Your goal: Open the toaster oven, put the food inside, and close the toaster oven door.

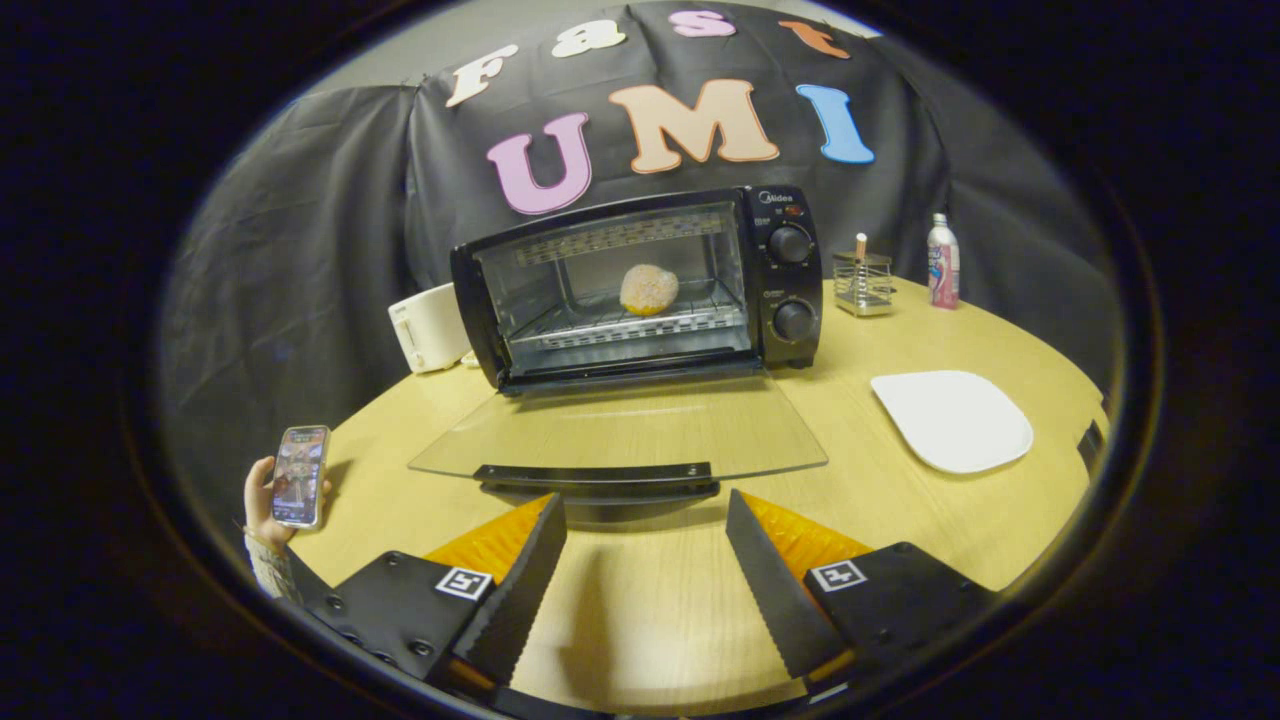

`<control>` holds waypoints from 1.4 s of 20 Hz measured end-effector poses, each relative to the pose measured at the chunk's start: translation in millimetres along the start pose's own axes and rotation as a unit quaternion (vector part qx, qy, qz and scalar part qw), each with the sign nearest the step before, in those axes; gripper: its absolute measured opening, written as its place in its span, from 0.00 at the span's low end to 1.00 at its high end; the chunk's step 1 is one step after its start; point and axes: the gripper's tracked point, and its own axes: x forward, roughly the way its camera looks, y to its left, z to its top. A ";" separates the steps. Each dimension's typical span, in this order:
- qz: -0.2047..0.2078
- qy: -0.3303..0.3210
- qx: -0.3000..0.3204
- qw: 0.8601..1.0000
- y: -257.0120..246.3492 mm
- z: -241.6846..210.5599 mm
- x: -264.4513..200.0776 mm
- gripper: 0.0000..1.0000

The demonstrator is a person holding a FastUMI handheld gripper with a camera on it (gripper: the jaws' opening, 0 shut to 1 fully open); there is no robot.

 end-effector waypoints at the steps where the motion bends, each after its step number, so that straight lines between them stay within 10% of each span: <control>1: -0.007 -0.001 0.001 1.000 -2.4 -0.5 2.1 0.99; 28: 0.031 -0.093 0.030 0.995 10.5 99.1 0.1 1.00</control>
